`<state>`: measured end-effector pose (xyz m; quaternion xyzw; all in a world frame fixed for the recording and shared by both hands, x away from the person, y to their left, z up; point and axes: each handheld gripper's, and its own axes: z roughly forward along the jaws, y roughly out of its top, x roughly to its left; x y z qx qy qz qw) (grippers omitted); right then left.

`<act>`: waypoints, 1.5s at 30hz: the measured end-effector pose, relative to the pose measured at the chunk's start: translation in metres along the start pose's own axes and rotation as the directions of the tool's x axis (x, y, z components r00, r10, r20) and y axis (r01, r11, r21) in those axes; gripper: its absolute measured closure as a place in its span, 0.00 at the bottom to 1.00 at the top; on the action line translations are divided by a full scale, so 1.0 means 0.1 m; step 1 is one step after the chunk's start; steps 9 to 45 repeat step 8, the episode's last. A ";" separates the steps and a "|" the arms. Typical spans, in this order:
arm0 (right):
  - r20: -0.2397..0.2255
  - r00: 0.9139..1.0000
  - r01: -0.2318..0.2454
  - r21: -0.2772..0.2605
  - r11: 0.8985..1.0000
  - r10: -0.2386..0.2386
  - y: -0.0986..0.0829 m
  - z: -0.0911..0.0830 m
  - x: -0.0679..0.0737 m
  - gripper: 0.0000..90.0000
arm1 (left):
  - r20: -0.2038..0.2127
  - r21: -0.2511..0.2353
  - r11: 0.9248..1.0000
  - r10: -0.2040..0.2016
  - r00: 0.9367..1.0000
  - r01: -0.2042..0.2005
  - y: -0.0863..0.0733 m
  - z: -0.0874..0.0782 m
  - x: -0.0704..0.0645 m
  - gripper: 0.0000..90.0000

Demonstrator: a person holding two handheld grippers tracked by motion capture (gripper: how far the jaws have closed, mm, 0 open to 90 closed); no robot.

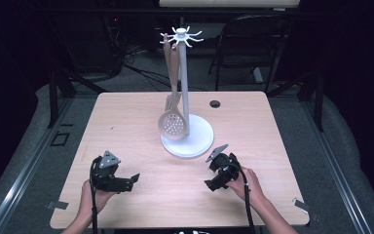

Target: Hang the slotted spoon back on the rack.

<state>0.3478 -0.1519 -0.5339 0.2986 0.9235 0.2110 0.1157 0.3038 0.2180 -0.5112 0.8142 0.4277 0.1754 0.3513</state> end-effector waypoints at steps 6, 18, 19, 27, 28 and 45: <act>-0.002 1.000 -0.005 -0.014 1.000 0.005 0.00 0.01 0.01 0.11 | -0.005 0.026 1.000 0.002 1.000 -0.001 -0.01 0.07 0.05 0.07; -0.002 1.000 0.003 -0.006 1.000 -0.003 0.00 0.00 -0.01 0.11 | -0.009 0.028 1.000 -0.003 1.000 0.004 -0.02 0.08 0.08 0.06; -0.002 1.000 0.003 -0.006 1.000 -0.003 0.00 0.00 -0.01 0.11 | -0.009 0.028 1.000 -0.003 1.000 0.004 -0.02 0.08 0.08 0.06; -0.002 1.000 0.003 -0.006 1.000 -0.003 0.00 0.00 -0.01 0.11 | -0.009 0.028 1.000 -0.003 1.000 0.004 -0.02 0.08 0.08 0.06; -0.002 1.000 0.003 -0.006 1.000 -0.003 0.00 0.00 -0.01 0.11 | -0.009 0.028 1.000 -0.003 1.000 0.004 -0.02 0.08 0.08 0.06; -0.002 1.000 0.003 -0.006 1.000 -0.003 0.00 0.00 -0.01 0.11 | -0.009 0.028 1.000 -0.003 1.000 0.004 -0.02 0.08 0.08 0.06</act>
